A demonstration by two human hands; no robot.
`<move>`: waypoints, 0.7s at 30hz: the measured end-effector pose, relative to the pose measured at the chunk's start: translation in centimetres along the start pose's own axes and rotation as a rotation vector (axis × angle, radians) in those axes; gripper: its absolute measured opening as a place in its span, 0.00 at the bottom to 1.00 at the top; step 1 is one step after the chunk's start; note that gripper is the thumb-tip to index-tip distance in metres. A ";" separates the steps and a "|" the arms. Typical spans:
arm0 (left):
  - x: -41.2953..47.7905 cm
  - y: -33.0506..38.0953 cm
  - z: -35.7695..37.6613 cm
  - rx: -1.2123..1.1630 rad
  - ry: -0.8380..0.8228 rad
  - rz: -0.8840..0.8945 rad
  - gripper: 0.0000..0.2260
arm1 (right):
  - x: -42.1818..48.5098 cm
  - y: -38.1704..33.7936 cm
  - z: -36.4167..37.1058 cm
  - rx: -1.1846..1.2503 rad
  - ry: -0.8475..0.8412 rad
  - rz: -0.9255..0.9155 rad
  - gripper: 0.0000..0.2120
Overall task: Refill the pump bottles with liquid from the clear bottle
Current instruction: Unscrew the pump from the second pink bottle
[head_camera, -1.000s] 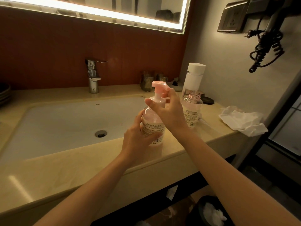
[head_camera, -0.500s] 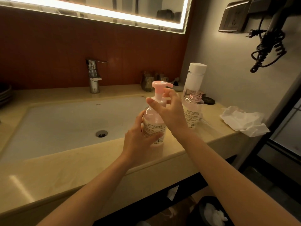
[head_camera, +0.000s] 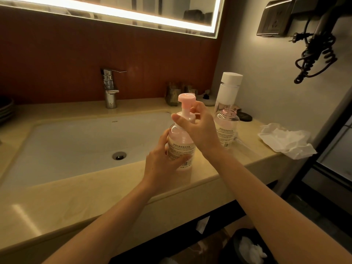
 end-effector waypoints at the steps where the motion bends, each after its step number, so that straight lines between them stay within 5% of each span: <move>1: 0.0 0.0 0.0 -0.001 0.004 -0.001 0.37 | 0.0 0.1 0.0 -0.002 0.009 -0.008 0.23; 5: -0.1 -0.1 0.0 0.013 0.012 0.009 0.38 | 0.0 0.0 -0.3 0.180 -0.038 0.036 0.15; 14: -0.1 -0.2 0.0 -0.009 -0.002 -0.017 0.38 | 0.1 0.2 -0.1 0.016 0.008 -0.040 0.29; 21: -0.1 0.0 -0.1 0.002 0.000 -0.007 0.38 | -0.3 0.2 -0.3 0.126 -0.054 -0.056 0.24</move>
Point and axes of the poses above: each hand's wrist, its own x-axis towards the middle knuckle, its own z-axis out of the palm, y = z × x, the point moved 4 cm from there along x, towards the middle knuckle, and after that the axes turned 6 degrees about -y, right-handed, at the moved point
